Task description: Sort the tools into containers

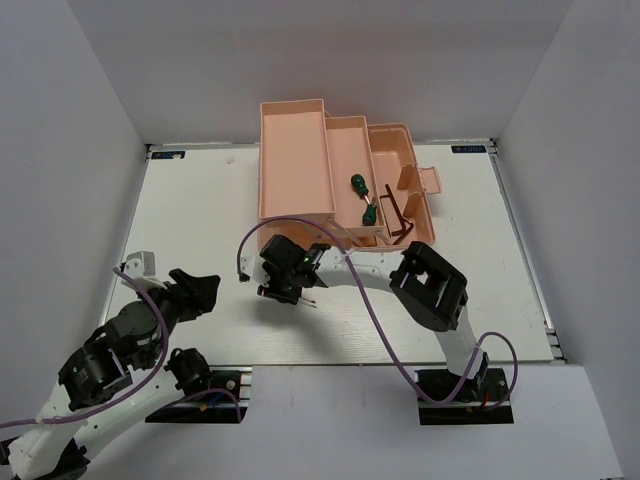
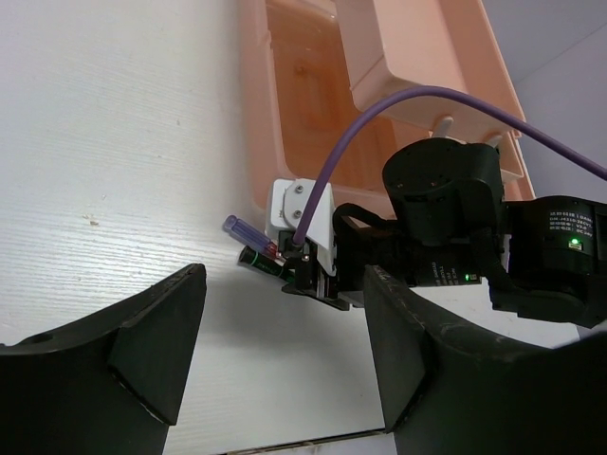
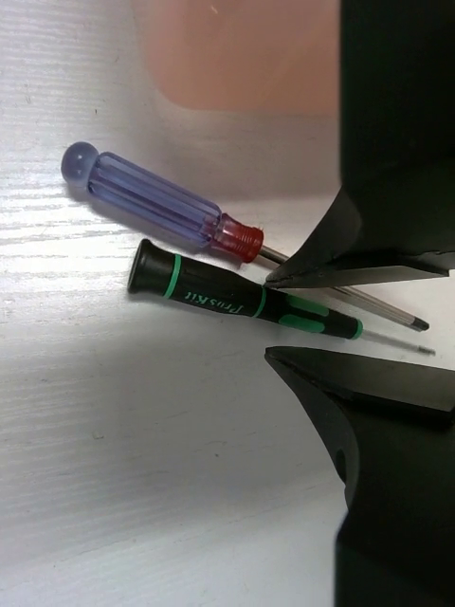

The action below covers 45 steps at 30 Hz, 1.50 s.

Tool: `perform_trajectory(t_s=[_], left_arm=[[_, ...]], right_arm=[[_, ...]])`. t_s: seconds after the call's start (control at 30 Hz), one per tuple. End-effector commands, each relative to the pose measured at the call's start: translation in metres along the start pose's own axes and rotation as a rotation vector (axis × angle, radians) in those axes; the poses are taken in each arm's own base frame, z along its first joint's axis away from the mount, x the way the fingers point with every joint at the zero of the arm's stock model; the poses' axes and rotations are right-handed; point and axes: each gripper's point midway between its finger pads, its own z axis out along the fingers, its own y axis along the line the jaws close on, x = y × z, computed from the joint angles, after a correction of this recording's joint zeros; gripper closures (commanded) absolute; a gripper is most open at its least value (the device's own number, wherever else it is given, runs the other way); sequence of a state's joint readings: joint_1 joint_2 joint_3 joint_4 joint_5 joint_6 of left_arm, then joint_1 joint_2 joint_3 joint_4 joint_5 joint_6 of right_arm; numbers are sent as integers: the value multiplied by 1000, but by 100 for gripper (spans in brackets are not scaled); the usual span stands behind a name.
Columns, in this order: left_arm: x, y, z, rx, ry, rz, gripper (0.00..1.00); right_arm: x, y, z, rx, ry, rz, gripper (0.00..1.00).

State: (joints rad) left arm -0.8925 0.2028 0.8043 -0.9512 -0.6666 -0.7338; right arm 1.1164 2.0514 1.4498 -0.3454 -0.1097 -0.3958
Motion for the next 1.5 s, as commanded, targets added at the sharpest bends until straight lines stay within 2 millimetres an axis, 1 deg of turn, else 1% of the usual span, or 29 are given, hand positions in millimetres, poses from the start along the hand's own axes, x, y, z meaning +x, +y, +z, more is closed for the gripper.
perform_trajectory(t_s=[0.0,0.17,0.33,0.43,0.47,0.6,0.63,0.67,0.7,0.73,0.77,0.8,0.87,0.9,0.93,0.97,1.0,1.03,1.07,1.1,1.13,1.17,1.2,1.23,1.3,1.33,1.4,1.43,1.47], left_arm=[[2,4,0,-17,3,6,23],[2,4,0,-17,3,6,23],[2,4,0,-17,3,6,23],[11,8,6,-62,32,9,21],[13,12,9,-97,35,12,17],[39,23,21,-278,162,59,15],[46,26,23,-312,187,67,15],[54,24,25,-329,220,38,13],[68,25,31,-347,256,63,13],[75,21,32,-331,278,42,13],[86,18,39,-310,286,26,13],[93,16,43,-294,299,27,13],[103,10,48,-228,300,14,16],[106,8,50,-208,301,17,18],[109,7,52,-189,300,21,25],[118,8,54,-168,316,36,31],[116,-3,60,-110,296,61,35],[121,-8,62,-71,311,76,41],[127,-10,65,-51,324,99,44],[128,-19,70,-15,322,124,46],[135,-22,72,1,348,141,49],[139,-23,74,2,361,145,49],[149,-18,78,-31,395,173,52],[148,-22,80,-35,398,167,57],[154,-23,84,-67,419,142,59],[160,-20,85,-96,444,147,61],[165,-18,87,-121,457,125,62],[166,-21,88,-131,453,75,58],[171,-18,89,-150,462,61,44]], right_arm=[[2,11,6,-53,11,34,63],[20,22,13,-94,58,54,64],[43,20,16,-62,118,64,63],[57,22,13,-37,164,62,70],[64,24,13,-41,181,67,77],[77,36,-3,-73,212,86,100],[79,38,-5,-82,215,86,100],[84,46,-17,-111,207,75,100],[82,51,-22,-132,196,65,100],[88,59,-28,-161,199,59,100],[81,69,-46,-217,150,34,100],[81,74,-53,-238,144,23,100],[75,91,-82,-314,89,-17,100],[80,97,-92,-344,95,-40,100],[75,99,-105,-357,61,-87,100],[73,109,-123,-398,36,-96,100],[76,113,-134,-425,31,-137,100],[75,117,-149,-434,18,-153,100],[70,116,-162,-422,-10,-168,100],[69,114,-174,-419,-9,-180,100],[64,110,-185,-387,-34,-192,100],[56,100,-199,-331,-61,-209,100],[47,91,-209,-290,-84,-222,100],[45,83,-225,-228,-95,-236,100],[26,61,-249,-134,-151,-237,100],[23,51,-259,-81,-162,-225,100],[-2,25,-285,40,-227,-212,100],[-13,11,-290,103,-250,-173,100],[-37,-13,-309,225,-311,-164,100]])
